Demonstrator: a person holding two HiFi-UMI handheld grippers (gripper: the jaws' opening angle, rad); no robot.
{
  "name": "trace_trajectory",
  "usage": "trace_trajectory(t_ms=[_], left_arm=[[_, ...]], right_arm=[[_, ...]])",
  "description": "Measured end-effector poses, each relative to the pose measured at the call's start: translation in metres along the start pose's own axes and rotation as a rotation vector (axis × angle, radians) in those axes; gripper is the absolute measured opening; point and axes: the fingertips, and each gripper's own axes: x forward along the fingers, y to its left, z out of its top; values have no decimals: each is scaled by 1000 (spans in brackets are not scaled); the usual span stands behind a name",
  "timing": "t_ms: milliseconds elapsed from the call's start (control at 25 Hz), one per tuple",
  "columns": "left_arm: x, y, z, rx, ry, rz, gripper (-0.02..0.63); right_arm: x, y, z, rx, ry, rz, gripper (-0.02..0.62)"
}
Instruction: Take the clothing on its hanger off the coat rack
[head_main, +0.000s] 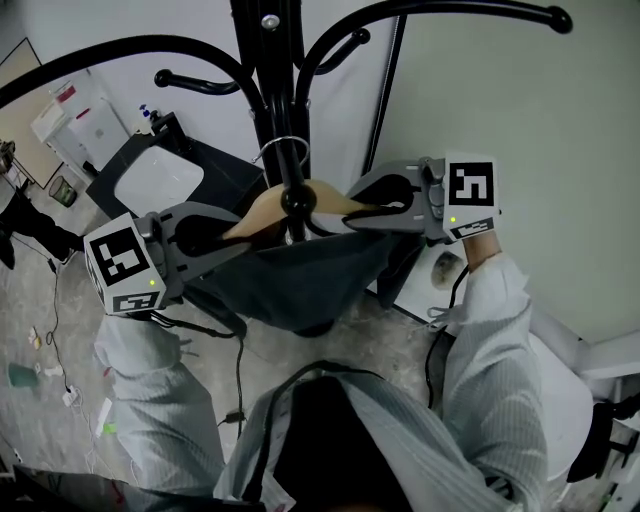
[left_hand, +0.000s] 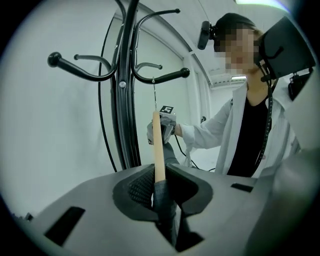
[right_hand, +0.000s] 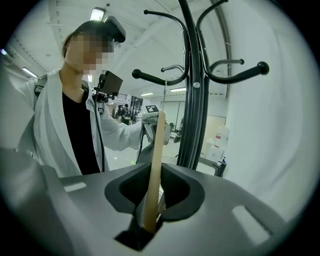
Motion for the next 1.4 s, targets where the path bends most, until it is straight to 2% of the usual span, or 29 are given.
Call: trace_trajectory(t_ms=[360,640,760,920,1040,1200,1280,1400], left_arm=[[-4,-8,23,101,4,35,61],[3,-35,62,188,-6,-35,61],[19,-60,78,229,-20,-112,61],[54,-102,89,289,-51,-277,61],[82,-95,84,288,-72,-372,61],[118,-75,73,268,-79,-442,60],[139,-88,62,278,-57,-494,57],[163,-135,47,280,-22,-594,57]], right_arm=[[-13,6,18,-83,19,-70,57],[-49,39,46,-109,55,-190,57],[-73,70,48,-97,93,-272,57],[-103,128,38,-19,135,-436,57],[-113,129,17,47,157,-512,57],[-123,117,-13,108,180,-571,58],[-128,136,-29,145,206,-624,58],[-132,188,-47,189,226,-692,58]])
